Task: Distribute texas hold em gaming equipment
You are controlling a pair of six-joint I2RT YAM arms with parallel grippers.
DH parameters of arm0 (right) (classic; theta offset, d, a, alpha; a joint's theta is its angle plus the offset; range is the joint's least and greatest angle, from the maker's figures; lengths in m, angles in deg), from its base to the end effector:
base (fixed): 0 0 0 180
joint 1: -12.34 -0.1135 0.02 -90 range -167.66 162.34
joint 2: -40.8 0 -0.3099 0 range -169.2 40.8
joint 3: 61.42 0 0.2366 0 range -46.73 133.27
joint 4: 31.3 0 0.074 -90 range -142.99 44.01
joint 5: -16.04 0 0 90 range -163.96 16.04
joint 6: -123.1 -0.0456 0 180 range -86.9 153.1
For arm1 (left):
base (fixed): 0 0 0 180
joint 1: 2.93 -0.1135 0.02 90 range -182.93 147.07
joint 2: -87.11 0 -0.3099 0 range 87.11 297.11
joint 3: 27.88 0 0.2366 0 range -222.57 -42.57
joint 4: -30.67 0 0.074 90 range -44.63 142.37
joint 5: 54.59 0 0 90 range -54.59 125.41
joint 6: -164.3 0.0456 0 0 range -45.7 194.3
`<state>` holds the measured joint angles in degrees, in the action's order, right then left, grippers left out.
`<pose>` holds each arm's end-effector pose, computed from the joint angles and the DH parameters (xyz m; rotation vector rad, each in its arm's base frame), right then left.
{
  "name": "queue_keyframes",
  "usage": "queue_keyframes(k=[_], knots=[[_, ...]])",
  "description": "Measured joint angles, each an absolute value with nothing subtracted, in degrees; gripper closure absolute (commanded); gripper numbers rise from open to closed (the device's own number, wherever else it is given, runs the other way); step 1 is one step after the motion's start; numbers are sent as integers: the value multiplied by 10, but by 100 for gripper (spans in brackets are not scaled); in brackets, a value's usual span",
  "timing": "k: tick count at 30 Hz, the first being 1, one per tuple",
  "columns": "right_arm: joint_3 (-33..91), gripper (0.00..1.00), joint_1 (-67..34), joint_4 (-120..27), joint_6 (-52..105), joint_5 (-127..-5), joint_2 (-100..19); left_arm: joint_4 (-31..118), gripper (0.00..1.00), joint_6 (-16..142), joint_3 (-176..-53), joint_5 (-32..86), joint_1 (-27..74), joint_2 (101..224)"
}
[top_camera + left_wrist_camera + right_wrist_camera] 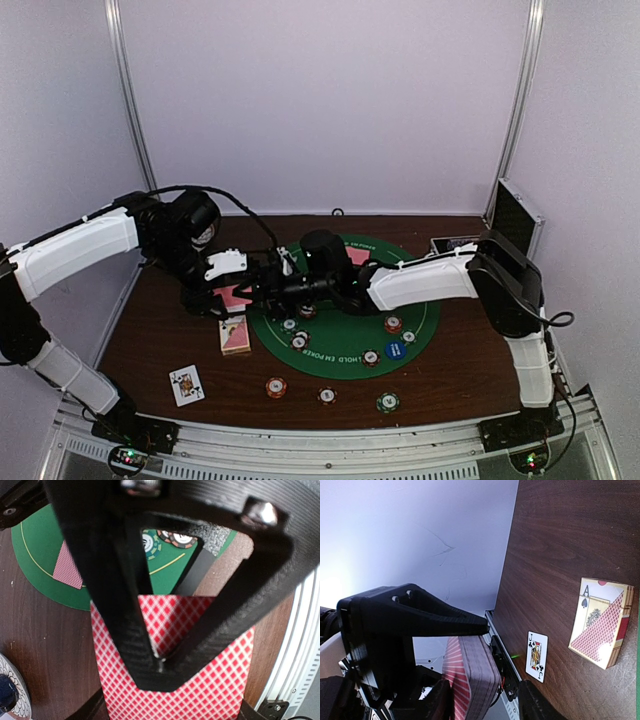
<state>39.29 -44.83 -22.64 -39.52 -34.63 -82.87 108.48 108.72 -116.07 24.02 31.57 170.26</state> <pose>0.2552 0.4489 0.2521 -0.3279 2.3951 1.9922 0.2041 -0.1512 0.3286 1.6355 2.3077 -0.2823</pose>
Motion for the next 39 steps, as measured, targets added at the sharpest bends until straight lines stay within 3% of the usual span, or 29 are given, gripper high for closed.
queue_keyframes(k=[9,14,39], knots=[[372,73,-440,-200,-396,-341,-820,1088,68,1089,-1161,241,316,1702],[353,79,-436,-192,-399,-341,-804,1089,68,1089,-1161,241,316,1702],[287,90,-422,-186,-418,-334,-757,1089,74,1096,-1157,250,316,1702]])
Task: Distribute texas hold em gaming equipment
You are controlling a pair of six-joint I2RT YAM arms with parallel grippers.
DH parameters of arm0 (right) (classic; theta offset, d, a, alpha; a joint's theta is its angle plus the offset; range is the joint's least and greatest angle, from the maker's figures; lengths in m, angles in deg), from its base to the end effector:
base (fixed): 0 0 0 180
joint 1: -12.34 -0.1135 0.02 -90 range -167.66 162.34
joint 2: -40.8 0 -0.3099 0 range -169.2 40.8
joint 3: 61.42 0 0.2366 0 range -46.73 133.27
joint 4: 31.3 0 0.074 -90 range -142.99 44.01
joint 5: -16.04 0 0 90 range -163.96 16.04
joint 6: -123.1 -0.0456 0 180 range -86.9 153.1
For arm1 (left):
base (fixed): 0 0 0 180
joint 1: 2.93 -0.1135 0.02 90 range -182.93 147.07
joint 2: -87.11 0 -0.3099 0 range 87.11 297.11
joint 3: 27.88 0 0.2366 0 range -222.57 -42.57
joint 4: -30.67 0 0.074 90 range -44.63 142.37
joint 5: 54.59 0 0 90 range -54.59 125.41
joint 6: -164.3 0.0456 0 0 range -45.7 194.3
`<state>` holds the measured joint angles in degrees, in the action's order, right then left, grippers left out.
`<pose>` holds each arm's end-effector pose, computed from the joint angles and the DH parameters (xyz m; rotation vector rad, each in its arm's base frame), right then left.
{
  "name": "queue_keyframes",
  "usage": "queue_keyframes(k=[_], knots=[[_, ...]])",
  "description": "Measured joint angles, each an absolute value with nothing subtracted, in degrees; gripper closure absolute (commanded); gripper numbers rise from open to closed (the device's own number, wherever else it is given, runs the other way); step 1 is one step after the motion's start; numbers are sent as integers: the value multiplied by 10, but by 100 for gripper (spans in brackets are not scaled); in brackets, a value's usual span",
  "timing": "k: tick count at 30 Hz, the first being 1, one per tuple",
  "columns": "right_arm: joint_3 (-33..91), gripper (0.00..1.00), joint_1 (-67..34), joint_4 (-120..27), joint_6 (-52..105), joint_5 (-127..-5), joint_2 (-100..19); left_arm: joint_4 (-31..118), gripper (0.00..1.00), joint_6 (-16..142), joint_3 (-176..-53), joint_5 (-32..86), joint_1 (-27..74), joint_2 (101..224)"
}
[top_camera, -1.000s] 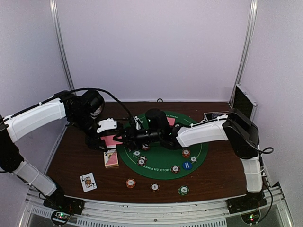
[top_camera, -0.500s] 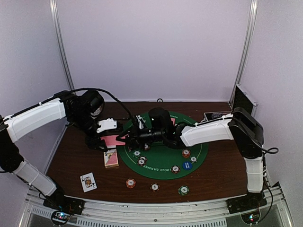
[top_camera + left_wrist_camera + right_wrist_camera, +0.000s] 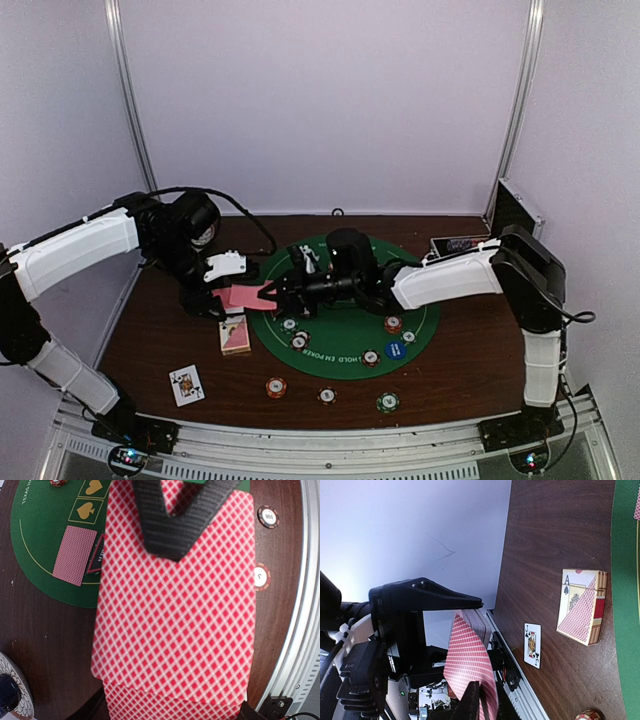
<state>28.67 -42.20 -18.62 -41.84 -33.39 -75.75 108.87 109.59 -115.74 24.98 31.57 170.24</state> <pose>0.2519 0.4048 0.2594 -0.2509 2.4005 2.0100 0.2034 -0.1498 0.3268 1.6563 2.3088 -0.2565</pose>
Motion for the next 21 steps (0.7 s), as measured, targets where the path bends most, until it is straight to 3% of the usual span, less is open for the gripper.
queue_keyframes(k=[11,21], knots=[[224,95,-397,-226,-392,-326,-676,1088,76,1098,-1157,252,316,1702],[111,97,-310,-323,-323,-315,-587,1087,76,1100,-1157,252,316,1702]])
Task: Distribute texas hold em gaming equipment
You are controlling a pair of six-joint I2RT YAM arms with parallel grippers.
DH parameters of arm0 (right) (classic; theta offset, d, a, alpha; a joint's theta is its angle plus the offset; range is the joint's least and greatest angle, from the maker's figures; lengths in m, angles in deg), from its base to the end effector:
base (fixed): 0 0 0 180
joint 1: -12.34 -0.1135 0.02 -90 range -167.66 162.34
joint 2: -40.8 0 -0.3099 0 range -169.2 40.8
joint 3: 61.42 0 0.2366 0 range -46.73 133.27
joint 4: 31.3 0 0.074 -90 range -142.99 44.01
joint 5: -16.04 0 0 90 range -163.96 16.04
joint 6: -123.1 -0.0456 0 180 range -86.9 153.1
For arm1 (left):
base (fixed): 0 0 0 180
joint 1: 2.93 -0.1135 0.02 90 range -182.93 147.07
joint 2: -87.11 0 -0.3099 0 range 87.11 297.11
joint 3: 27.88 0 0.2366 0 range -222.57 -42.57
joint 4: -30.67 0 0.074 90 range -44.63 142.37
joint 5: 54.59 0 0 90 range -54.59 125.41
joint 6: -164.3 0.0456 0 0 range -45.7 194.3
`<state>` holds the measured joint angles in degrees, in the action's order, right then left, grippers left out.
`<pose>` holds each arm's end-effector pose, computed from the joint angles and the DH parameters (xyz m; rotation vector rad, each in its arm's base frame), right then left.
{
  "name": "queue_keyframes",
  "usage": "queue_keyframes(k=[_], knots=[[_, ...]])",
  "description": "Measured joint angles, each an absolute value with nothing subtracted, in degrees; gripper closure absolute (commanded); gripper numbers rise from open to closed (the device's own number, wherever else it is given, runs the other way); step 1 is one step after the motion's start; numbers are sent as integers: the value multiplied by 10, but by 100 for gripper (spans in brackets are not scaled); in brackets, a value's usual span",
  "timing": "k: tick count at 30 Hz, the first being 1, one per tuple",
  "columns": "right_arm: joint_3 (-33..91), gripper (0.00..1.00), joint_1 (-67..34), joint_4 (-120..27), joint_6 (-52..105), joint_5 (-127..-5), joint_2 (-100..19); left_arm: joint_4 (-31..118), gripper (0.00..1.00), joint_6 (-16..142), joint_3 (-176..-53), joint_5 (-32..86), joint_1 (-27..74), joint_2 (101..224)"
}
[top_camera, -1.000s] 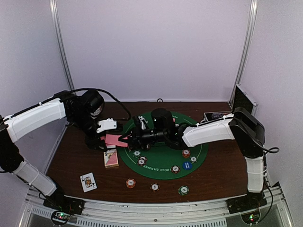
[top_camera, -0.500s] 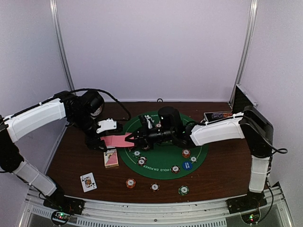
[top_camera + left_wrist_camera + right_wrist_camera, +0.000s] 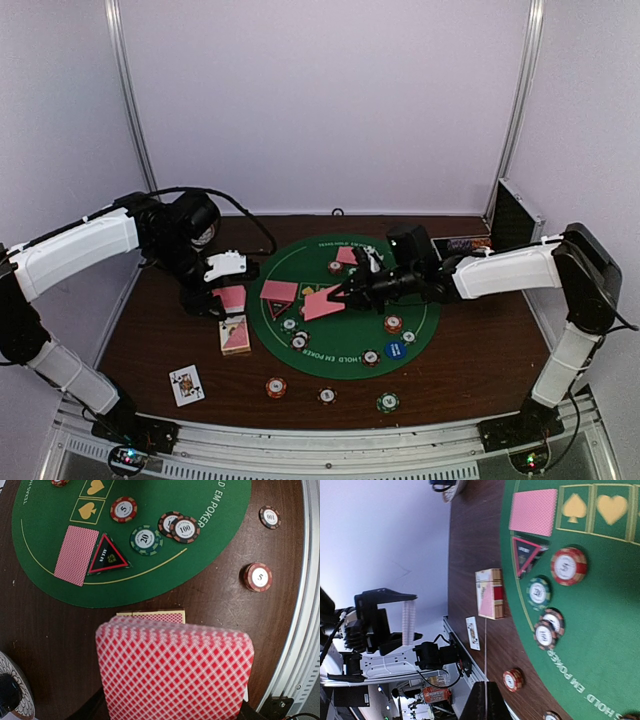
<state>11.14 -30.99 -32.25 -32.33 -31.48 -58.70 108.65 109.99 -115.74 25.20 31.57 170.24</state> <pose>0.2533 0.2812 0.2616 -0.0938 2.5300 1.7647 0.2039 -0.1500 0.3269 1.6619 2.3001 -0.2491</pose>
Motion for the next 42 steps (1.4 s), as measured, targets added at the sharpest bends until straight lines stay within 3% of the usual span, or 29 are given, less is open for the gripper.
queue_keyframes(k=[8,16,24,35,39,42], knots=[[55,97,-239,-436,-235,-315,-559,1085,76,1100,-1157,252,316,1702],[53,95,-237,-474,-186,-314,-586,1085,76,1100,-1157,252,316,1702],[63,66,-237,-526,-147,-331,-599,1086,76,1100,-1157,252,316,1702],[126,62,-237,-616,-88,-391,-598,1086,76,1100,-1157,251,316,1702],[145,53,-237,-639,-72,-409,-598,1086,76,1100,-1157,251,316,1702],[154,40,-237,-656,-64,-424,-597,1086,76,1100,-1157,251,316,1702]])
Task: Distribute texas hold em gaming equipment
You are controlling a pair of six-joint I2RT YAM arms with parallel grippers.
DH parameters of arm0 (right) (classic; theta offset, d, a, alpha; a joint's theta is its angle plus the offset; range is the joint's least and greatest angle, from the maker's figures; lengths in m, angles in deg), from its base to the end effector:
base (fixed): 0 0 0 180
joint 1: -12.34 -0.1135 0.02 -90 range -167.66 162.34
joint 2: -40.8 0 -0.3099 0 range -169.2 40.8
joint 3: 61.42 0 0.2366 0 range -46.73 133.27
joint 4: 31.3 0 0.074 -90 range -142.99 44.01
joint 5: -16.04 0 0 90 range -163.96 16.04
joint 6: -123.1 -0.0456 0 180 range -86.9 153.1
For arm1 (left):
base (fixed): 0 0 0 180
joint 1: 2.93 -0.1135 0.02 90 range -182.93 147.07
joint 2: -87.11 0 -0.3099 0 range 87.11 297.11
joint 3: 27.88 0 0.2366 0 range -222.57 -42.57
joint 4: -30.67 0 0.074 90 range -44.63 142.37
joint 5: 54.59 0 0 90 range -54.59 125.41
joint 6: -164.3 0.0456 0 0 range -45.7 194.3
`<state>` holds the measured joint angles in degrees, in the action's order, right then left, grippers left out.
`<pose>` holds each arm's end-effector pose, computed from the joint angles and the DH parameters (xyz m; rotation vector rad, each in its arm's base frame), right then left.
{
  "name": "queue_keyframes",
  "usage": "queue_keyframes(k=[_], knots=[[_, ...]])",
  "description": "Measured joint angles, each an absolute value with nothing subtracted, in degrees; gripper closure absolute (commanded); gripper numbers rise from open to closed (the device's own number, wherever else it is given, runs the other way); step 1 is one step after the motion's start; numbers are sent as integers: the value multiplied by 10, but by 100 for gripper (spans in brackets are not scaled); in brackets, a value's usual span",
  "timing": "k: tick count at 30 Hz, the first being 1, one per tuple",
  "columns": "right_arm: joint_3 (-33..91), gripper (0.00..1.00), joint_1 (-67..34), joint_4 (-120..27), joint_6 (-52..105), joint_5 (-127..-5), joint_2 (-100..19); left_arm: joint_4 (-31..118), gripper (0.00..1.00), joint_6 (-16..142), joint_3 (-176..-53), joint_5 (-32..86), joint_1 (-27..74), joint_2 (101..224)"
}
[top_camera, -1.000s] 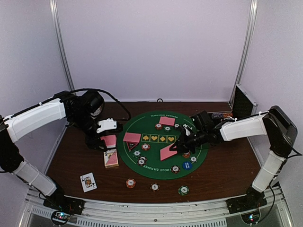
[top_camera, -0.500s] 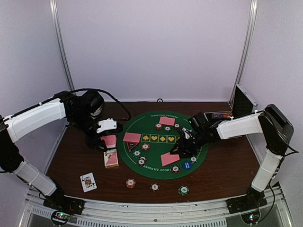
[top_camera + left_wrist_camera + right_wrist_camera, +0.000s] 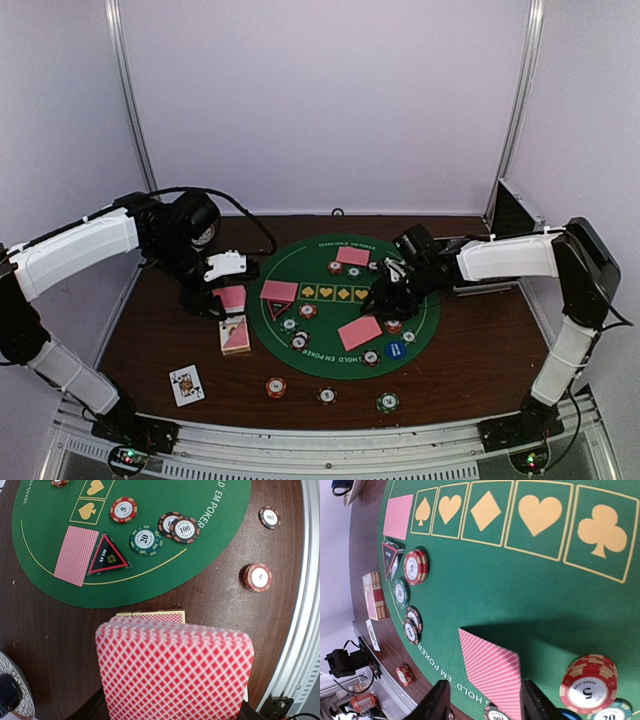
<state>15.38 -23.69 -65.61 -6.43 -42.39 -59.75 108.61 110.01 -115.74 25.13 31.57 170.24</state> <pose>0.2714 0.2269 0.2271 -0.1419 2.8247 1.1241 0.2039 -0.1500 0.3269 1.6620 2.2989 -0.2507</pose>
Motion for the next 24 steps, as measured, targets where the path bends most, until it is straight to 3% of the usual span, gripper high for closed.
queue_keyframes(k=[2,6,9,11,18,24], knots=[[156,31,-237,-665,-58,-436,-593,1086,76,1100,-1157,252,316,1702],[157,24,-240,-670,-64,-453,-562,1087,76,1100,-1157,252,316,1702],[172,7,-248,-670,-69,-464,-534,1087,76,1100,-1157,251,316,1702],[194,2,-265,-667,-70,-469,-526,1087,76,1100,-1158,251,316,1702],[226,2,-345,-595,-114,-457,-540,1087,76,1100,-1158,251,316,1702],[236,10,-392,-486,-189,-416,-617,1087,76,1100,-1162,251,316,1702]])
